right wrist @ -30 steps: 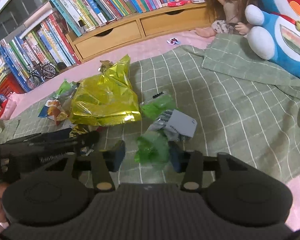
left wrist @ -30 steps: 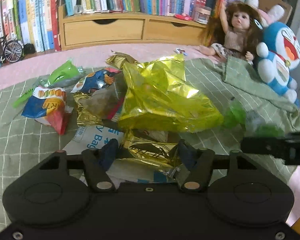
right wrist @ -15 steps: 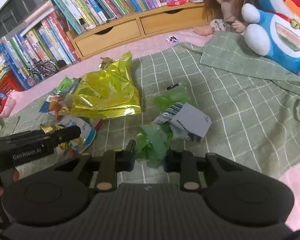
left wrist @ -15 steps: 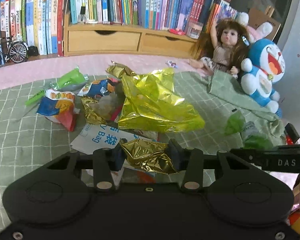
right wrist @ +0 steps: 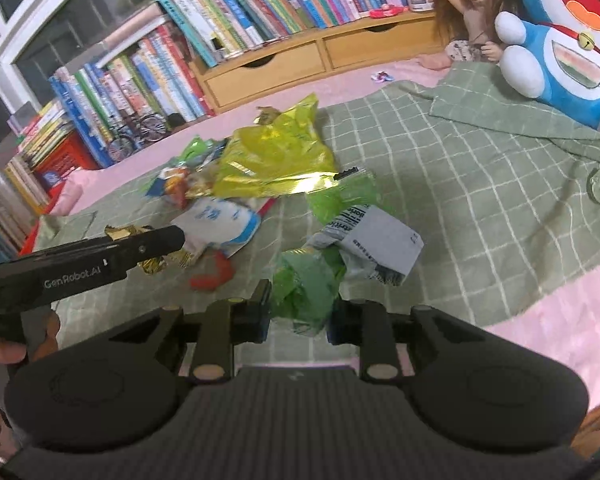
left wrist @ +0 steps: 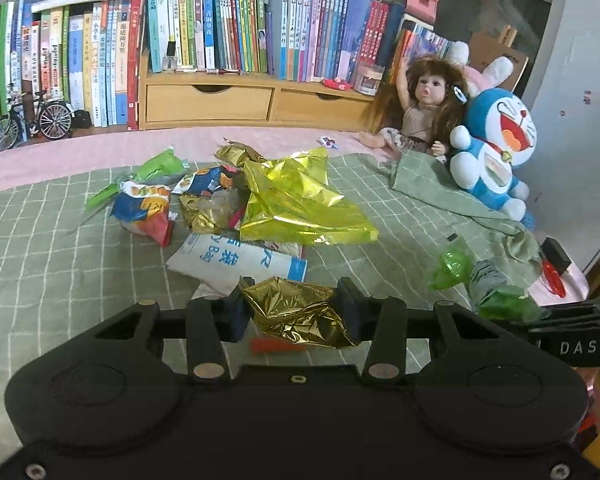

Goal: Collect trash
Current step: 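Lower both tools into the black bin and open both to drop the wrappers, then grasp the white printed paper packet with the left tool while the right tool grasps the yellow foil bag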

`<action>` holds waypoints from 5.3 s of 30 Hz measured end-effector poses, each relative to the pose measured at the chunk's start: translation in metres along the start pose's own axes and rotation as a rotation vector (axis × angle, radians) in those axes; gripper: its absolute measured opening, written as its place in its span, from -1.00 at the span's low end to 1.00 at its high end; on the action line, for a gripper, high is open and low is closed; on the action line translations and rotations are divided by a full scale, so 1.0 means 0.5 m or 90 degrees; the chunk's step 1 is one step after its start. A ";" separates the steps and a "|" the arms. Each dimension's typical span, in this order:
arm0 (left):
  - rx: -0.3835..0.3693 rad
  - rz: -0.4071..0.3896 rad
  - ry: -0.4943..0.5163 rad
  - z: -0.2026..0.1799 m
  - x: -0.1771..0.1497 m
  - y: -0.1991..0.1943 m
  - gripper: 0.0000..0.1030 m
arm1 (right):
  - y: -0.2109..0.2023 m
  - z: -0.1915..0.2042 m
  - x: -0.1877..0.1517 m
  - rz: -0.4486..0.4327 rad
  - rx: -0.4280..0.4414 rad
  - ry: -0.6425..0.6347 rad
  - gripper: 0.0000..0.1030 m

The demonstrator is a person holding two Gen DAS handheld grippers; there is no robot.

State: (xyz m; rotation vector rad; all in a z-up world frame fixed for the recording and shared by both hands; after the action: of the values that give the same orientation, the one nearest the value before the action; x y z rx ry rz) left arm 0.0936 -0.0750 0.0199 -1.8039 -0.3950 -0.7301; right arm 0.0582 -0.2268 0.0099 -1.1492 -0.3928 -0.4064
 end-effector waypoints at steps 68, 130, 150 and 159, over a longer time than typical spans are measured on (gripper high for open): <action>0.036 0.201 -0.076 0.110 -0.560 -0.120 0.44 | 0.108 0.229 -0.492 0.356 0.126 -0.051 0.27; -0.080 0.041 -0.352 0.188 0.044 0.220 -0.69 | 0.195 -0.027 0.217 -0.075 -0.022 0.059 0.79; -0.076 -0.044 -0.265 0.151 0.062 0.095 -0.89 | 0.137 -0.016 0.202 -0.108 0.002 0.061 -0.64; -0.075 -0.078 -0.227 0.142 0.059 0.007 -0.92 | 0.063 -0.049 0.146 -0.089 -0.060 0.048 -0.76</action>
State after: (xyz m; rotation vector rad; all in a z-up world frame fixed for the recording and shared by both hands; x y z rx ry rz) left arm 0.1384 -0.0123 0.0215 -2.0396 -0.7151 -0.5212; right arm 0.1392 -0.2462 0.0124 -1.1976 -0.3924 -0.5951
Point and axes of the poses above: each gripper's, at about its wrist camera, not at the fingertips, and y roughly the way its jaws point, z to its left, x to its top, the point moved 9 cm from there along y, roughly the way its jaws point, and after that the axes turned 8 degrees about z, right-handed, at the moved point
